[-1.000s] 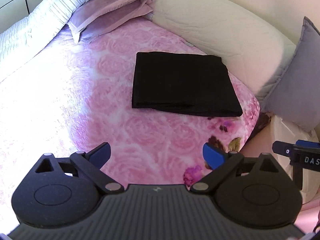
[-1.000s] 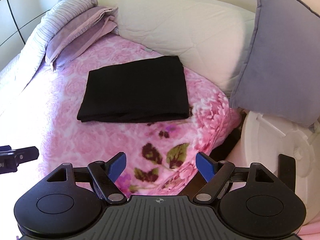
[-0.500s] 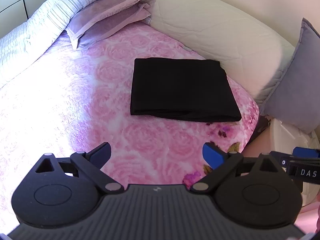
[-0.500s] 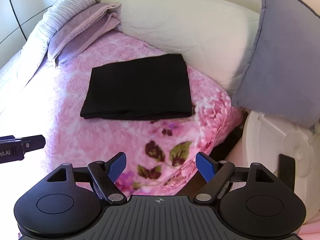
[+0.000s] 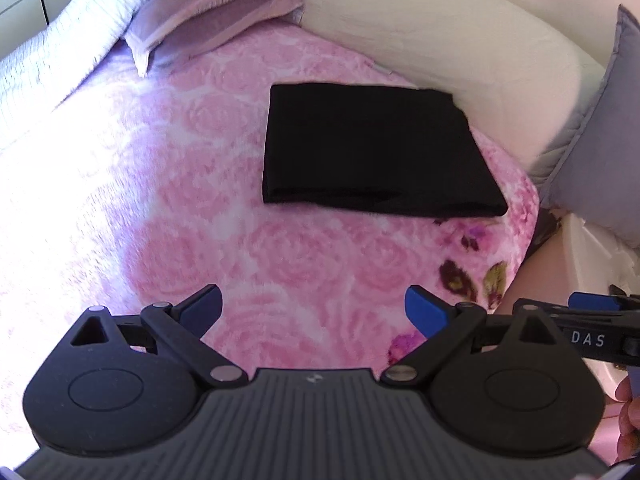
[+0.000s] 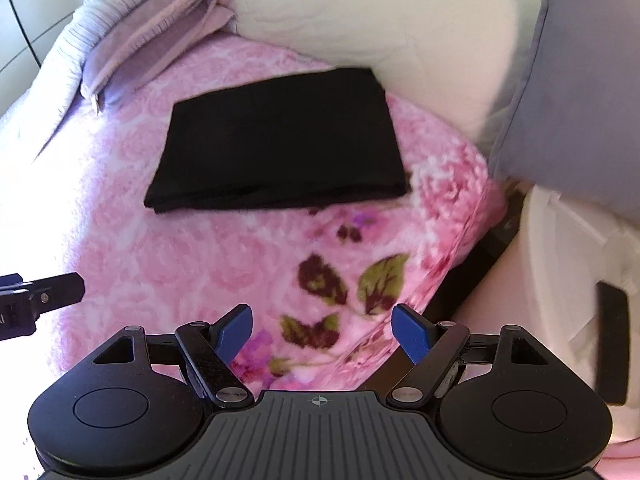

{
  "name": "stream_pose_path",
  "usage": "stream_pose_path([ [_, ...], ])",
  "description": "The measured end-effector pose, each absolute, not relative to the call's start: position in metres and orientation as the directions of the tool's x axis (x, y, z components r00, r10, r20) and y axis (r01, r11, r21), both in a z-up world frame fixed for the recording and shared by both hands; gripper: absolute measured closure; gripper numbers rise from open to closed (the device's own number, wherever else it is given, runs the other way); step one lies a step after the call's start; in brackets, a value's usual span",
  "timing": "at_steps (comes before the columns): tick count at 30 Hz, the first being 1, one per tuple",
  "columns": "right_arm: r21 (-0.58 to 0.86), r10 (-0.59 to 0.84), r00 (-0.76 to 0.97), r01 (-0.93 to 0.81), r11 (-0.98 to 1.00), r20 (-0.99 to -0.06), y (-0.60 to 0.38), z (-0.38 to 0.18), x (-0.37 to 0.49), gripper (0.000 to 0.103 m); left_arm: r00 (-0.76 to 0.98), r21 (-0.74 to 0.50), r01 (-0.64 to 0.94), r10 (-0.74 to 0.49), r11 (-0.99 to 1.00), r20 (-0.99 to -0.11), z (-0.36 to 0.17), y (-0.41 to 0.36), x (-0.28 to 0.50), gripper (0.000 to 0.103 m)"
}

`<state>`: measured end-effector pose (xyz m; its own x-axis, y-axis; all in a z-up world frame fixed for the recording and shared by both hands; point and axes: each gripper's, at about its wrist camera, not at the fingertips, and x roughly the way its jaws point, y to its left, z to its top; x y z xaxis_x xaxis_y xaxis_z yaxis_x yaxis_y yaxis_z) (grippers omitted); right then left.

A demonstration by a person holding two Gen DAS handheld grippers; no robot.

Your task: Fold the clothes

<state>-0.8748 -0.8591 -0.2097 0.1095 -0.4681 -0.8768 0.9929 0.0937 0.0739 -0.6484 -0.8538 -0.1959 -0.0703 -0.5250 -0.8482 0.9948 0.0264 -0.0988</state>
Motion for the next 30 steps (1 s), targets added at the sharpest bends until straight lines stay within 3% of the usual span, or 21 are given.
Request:
stream_pose_path([
  [9, 0.053, -0.434, 0.085, 0.995, 0.085, -0.897, -0.86, -0.228, -0.864, 0.023, -0.069, -0.096, 0.995, -0.497, 0.031, -0.865, -0.226, -0.85, -0.646, 0.008],
  [30, 0.06, -0.497, 0.1, 0.994, 0.096, -0.862, -0.832, -0.198, -0.868, 0.023, -0.05, -0.073, 0.997, -0.518, 0.025, -0.854, -0.217, -0.82, -0.658, 0.006],
])
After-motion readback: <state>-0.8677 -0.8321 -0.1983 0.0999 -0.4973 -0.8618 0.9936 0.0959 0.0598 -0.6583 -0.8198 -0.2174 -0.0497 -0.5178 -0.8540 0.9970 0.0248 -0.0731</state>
